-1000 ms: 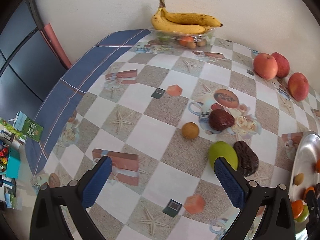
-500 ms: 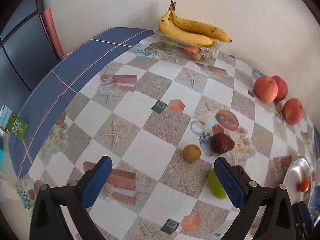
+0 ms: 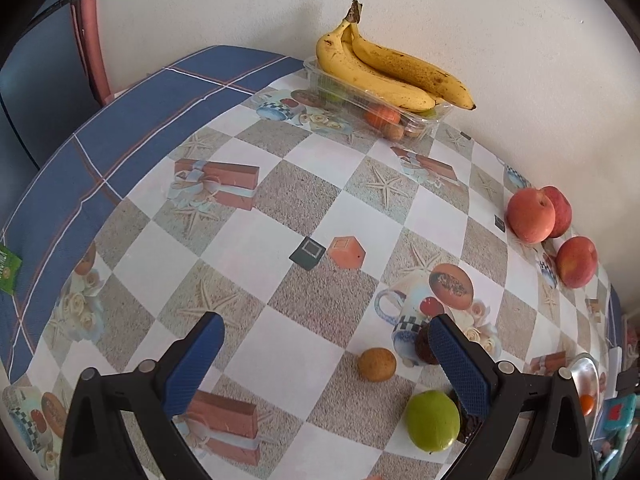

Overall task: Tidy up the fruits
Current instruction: 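Move both tools back from the plate toward the remaining fruit, then grasp a dark dried date with the right tool while the left tool grasps a brown round fruit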

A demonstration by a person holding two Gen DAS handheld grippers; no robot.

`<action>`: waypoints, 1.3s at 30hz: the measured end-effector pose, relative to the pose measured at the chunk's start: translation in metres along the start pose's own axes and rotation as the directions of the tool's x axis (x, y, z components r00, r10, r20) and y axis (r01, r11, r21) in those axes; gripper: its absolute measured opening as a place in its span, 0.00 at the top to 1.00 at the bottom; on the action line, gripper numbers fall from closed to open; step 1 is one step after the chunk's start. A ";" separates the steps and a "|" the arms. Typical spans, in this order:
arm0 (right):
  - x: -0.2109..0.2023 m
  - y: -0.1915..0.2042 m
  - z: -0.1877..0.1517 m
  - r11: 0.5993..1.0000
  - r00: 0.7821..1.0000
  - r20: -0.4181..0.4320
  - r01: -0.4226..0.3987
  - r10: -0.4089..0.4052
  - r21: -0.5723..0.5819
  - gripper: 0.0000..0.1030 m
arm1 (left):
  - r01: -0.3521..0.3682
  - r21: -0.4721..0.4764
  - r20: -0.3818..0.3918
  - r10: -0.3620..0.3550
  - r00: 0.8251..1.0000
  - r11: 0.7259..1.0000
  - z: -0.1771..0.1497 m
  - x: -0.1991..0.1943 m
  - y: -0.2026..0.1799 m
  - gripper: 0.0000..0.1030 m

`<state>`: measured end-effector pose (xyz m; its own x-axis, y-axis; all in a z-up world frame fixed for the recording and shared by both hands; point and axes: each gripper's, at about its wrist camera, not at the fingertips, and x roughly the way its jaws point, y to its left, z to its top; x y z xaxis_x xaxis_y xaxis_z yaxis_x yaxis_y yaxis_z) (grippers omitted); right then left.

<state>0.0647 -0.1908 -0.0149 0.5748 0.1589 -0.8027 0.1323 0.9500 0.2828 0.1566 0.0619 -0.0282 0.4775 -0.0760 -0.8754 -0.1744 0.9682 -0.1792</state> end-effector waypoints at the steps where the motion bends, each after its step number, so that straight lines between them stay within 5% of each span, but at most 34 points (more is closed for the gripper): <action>1: 0.003 0.002 0.001 1.000 1.000 -0.005 -0.006 0.006 0.001 0.07 | 0.009 0.000 -0.004 -0.009 1.000 1.000 0.001 0.002 0.000 0.00; 7: 0.023 0.016 0.007 0.999 0.998 -0.035 -0.053 0.053 0.002 0.10 | 0.053 0.049 -0.034 -0.052 0.998 0.997 0.002 0.012 -0.011 0.01; 10: 0.031 0.023 0.008 0.998 0.997 -0.051 -0.064 0.063 -0.018 0.24 | 0.058 0.035 -0.064 -0.056 0.996 0.998 -0.001 0.018 -0.011 0.02; 17: 0.052 0.032 -0.004 0.997 0.991 -0.118 -0.061 0.054 -0.048 0.47 | 0.082 0.021 -0.144 -0.078 0.986 0.996 -0.012 0.032 -0.010 0.35; 26: 0.061 0.030 -0.014 0.997 0.985 -0.159 -0.068 0.060 -0.039 0.60 | 0.179 0.008 -0.209 -0.173 0.963 0.984 -0.023 0.039 -0.018 0.74; 39: 0.050 0.021 -0.021 0.998 0.983 -0.178 -0.050 0.054 0.026 0.66 | 0.185 -0.009 -0.195 -0.183 0.964 0.983 -0.030 0.022 -0.018 0.74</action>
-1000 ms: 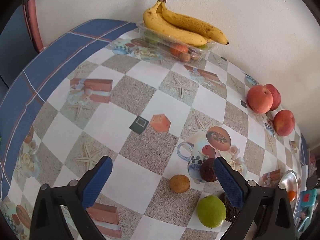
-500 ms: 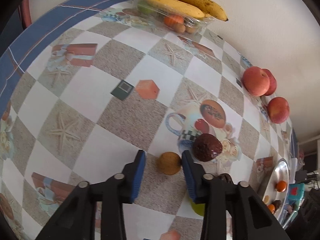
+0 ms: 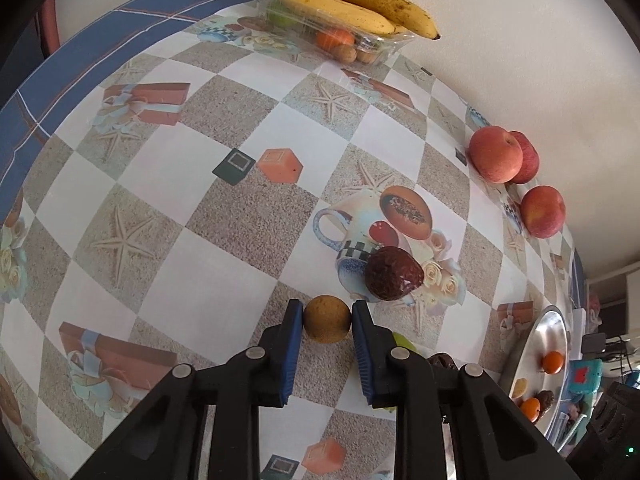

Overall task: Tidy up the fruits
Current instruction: 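Grasp a dark dried date with the right tool while the left tool grasps a brown round fruit, then carry the date and brown fruit over the steel plate and open both tools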

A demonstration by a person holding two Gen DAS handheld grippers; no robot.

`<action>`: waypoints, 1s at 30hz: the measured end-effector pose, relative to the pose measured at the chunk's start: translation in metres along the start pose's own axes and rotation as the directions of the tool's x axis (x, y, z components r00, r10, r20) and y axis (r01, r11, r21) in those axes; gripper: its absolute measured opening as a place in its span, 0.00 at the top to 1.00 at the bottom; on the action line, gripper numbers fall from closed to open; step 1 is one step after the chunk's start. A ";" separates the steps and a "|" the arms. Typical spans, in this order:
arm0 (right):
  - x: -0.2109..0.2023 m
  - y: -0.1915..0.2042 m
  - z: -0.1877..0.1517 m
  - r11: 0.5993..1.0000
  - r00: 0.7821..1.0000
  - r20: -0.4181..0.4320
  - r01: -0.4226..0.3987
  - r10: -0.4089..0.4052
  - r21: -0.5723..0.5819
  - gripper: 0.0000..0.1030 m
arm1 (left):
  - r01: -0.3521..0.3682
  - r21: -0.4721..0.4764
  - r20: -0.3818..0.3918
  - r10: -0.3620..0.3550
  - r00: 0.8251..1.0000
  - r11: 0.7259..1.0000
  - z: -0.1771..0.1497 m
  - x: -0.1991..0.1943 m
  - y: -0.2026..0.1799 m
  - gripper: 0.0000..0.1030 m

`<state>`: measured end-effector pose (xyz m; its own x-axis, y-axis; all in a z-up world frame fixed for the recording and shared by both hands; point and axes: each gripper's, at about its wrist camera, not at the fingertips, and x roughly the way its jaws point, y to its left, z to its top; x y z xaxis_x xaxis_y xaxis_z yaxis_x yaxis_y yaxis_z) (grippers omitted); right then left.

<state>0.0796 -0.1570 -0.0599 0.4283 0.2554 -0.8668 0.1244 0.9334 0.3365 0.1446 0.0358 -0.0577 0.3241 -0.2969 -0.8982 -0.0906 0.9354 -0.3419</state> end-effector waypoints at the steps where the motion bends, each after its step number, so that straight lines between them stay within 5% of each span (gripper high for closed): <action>1: -0.002 -0.001 -0.001 1.000 1.000 0.000 0.001 -0.001 0.004 0.66 | -0.001 0.005 0.005 0.001 1.000 1.000 -0.001 -0.003 -0.002 0.74; 30: -0.071 -0.042 -0.011 0.989 0.996 0.072 0.035 -0.046 0.147 0.67 | -0.024 0.053 0.074 0.020 0.997 0.998 -0.021 -0.033 -0.024 0.74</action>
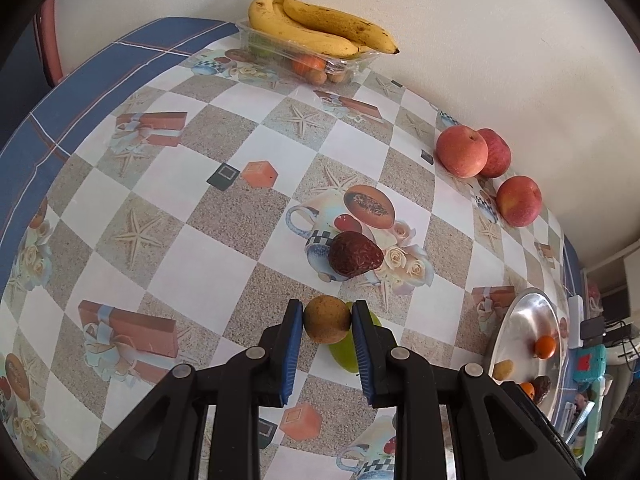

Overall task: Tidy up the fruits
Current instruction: 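Carry the date and brown fruit over the steel plate and open both tools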

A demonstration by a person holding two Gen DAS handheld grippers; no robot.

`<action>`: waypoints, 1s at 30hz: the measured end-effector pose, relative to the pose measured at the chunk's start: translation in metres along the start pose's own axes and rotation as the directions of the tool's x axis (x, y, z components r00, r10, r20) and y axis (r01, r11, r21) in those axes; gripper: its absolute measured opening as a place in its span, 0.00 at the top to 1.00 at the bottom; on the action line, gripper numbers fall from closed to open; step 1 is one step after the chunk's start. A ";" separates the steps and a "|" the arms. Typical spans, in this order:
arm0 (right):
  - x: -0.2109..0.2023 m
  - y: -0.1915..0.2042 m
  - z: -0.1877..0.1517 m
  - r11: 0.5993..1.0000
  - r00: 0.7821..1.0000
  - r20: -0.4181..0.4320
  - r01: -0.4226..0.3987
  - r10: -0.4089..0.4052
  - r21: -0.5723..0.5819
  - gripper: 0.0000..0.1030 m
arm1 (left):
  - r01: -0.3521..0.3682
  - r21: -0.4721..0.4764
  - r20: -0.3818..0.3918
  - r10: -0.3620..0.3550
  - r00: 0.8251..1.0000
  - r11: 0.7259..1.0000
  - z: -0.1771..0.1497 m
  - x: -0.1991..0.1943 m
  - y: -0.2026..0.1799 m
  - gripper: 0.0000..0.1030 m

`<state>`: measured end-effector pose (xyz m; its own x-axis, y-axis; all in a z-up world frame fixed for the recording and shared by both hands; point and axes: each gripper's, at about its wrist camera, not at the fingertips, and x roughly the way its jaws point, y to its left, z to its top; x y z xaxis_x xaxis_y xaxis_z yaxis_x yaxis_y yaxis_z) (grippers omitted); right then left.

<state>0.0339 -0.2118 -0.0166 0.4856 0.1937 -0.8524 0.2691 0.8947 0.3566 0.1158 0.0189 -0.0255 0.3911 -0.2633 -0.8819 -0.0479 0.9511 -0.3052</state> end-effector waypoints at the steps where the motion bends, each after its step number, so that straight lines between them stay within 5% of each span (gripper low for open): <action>1: -0.001 -0.002 0.000 1.000 1.000 0.001 0.001 -0.001 0.003 0.67 | 0.000 0.003 0.001 0.000 1.000 1.000 0.000 0.000 -0.001 0.74; 18: -0.015 -0.014 0.006 0.999 0.999 0.034 -0.007 0.006 0.036 0.67 | 0.023 0.071 0.016 -0.024 1.000 0.997 -0.005 -0.009 -0.025 0.74; 30: -0.038 -0.066 0.017 0.985 0.995 0.091 0.022 -0.038 0.172 0.67 | 0.086 0.275 -0.024 -0.083 0.996 0.958 -0.037 -0.011 -0.095 0.74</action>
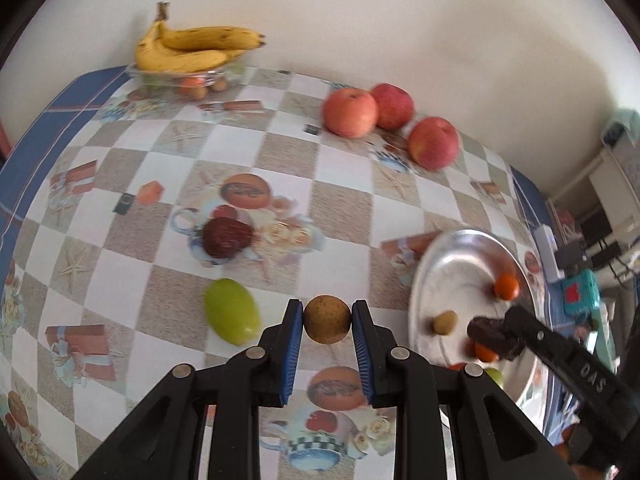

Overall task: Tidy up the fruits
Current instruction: 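Carry the date and brown fruit over the steel plate and open both tools, then move both tools back toward the green pear and red date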

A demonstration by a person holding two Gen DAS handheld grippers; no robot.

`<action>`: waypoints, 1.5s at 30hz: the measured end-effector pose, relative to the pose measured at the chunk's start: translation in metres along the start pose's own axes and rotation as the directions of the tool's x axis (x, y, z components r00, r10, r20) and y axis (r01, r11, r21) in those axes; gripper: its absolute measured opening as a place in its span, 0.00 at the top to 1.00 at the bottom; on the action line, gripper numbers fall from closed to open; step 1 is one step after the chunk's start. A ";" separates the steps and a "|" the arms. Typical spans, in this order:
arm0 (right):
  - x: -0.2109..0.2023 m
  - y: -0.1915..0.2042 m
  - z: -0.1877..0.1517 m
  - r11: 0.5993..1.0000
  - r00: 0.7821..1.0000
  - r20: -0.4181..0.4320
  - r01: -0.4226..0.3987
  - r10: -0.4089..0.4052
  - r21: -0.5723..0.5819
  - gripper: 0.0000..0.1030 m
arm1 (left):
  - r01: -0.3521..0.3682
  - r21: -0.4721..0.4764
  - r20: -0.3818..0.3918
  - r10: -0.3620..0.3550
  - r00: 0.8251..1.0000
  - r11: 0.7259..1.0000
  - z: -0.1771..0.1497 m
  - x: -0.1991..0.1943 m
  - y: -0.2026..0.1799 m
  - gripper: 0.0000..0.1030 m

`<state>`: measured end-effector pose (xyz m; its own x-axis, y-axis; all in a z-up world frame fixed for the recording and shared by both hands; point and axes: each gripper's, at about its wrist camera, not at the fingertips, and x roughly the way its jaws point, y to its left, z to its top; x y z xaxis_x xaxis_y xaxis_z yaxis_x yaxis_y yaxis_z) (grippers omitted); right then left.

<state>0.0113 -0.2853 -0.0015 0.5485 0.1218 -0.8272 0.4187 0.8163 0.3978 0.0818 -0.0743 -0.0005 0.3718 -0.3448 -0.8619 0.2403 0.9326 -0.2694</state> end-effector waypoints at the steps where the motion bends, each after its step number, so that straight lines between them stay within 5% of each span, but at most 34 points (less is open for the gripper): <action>1: -0.002 -0.005 0.002 1.000 1.000 0.007 0.008 -0.008 0.011 0.67 | 0.008 0.019 -0.005 -0.008 1.000 1.000 -0.002 0.002 -0.007 0.74; 12: -0.024 -0.051 0.016 0.992 0.995 0.073 0.053 -0.061 0.113 0.67 | 0.143 0.184 -0.052 -0.136 0.989 0.973 -0.020 0.006 -0.073 0.74; 28: -0.024 -0.050 0.018 0.994 0.996 0.074 0.041 -0.048 0.097 0.67 | 0.099 0.142 -0.103 -0.085 0.991 0.985 -0.020 0.021 -0.063 0.72; 36: -0.014 -0.044 0.013 0.996 0.997 0.027 0.071 -0.073 0.059 0.67 | -0.023 0.038 -0.103 0.026 0.994 0.999 -0.014 0.023 -0.027 0.41; 45: 0.000 -0.019 0.003 0.993 0.994 -0.017 0.103 -0.104 -0.048 0.66 | -0.132 -0.095 -0.061 0.126 0.990 0.987 -0.003 0.014 0.018 0.25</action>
<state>0.0060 -0.3027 -0.0079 0.4891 0.0458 -0.8710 0.4381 0.8506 0.2907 0.0888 -0.0625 -0.0190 0.3434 -0.2169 -0.9138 0.1028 0.9758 -0.1929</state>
